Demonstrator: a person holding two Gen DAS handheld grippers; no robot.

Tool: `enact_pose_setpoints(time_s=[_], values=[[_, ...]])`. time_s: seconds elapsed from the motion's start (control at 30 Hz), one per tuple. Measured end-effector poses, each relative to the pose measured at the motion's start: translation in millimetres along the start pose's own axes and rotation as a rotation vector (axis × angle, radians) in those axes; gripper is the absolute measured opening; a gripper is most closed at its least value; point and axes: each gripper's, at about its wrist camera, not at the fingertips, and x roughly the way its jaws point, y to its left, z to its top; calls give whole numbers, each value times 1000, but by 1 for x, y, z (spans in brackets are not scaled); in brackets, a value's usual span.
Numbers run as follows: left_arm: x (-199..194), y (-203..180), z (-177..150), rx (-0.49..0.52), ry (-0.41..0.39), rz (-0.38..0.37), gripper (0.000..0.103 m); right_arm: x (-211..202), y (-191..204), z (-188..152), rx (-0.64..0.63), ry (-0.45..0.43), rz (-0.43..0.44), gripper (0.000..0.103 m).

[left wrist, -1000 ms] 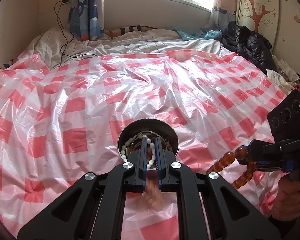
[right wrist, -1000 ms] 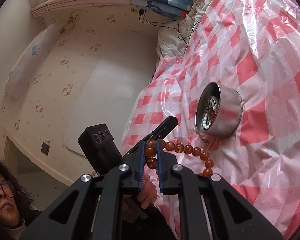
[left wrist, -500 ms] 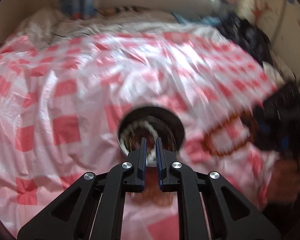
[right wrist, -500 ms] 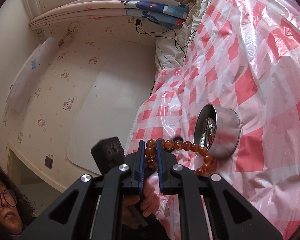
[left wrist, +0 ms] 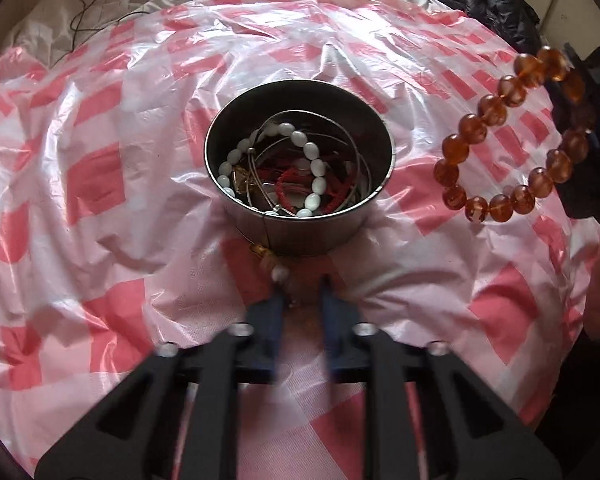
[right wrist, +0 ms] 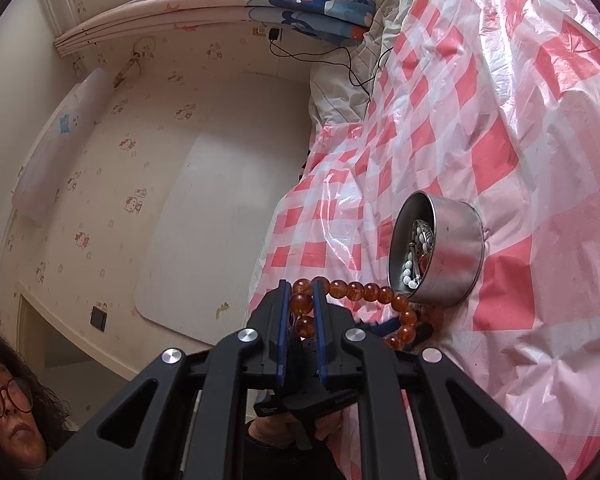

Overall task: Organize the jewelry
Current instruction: 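Carry both held bracelets over the steel tin, then lower both bracelets into the steel tin and open both grippers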

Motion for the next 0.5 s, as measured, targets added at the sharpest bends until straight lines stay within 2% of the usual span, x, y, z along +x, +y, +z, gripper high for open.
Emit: enact_pose_setpoints(time_s=[0.07, 0.23, 0.37, 0.5], values=[[-5, -4, -2, 24, -4, 12, 6, 0, 1, 0, 0, 0, 2, 12], [-29, 0, 0, 18, -38, -64, 6, -2, 2, -1, -4, -1, 9, 12], [-52, 2, 4, 33, -102, -134, 6, -1, 3, 0, -1, -4, 18, 12], [-62, 0, 18, 16, -172, -168, 6, 4, 7, 2, 5, -13, 40, 12]])
